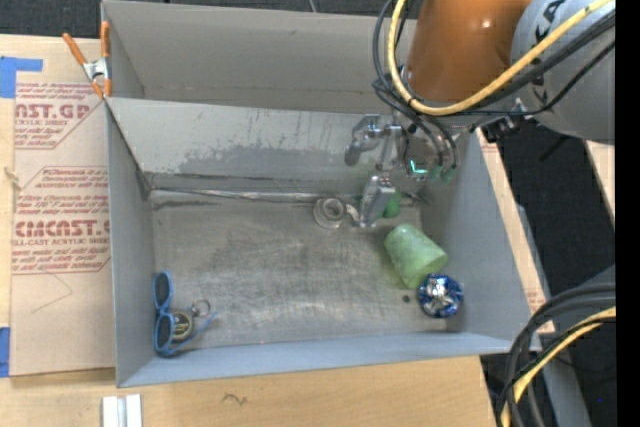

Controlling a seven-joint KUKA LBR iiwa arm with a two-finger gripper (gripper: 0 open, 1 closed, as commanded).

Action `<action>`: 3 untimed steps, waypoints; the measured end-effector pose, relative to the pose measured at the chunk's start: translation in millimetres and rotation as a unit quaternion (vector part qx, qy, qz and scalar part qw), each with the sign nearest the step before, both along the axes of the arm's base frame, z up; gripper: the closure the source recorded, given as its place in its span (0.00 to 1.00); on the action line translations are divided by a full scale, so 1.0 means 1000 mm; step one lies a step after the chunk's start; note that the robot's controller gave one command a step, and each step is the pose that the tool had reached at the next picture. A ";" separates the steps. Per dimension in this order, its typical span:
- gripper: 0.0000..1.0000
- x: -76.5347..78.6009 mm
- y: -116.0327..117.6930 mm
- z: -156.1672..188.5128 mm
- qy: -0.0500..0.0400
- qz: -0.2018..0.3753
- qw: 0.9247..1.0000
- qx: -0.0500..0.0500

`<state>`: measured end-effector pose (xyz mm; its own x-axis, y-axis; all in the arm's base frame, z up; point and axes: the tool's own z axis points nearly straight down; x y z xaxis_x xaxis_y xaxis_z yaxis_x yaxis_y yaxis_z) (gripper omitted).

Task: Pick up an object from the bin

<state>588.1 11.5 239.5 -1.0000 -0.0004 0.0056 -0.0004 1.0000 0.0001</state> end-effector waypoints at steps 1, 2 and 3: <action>0.00 -0.018 -0.059 -0.124 0.000 0.098 0.995 0.001; 0.00 -0.036 -0.130 -0.169 -0.004 0.038 0.999 0.001; 1.00 -0.035 -0.129 -0.167 -0.006 0.041 0.999 0.001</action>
Offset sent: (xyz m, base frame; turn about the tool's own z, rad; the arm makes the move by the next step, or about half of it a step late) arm -0.0158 -0.0589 -0.1201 -0.1964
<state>553.6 -117.2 72.8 -0.9966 -0.0827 -0.0062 -0.0827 0.9966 0.0013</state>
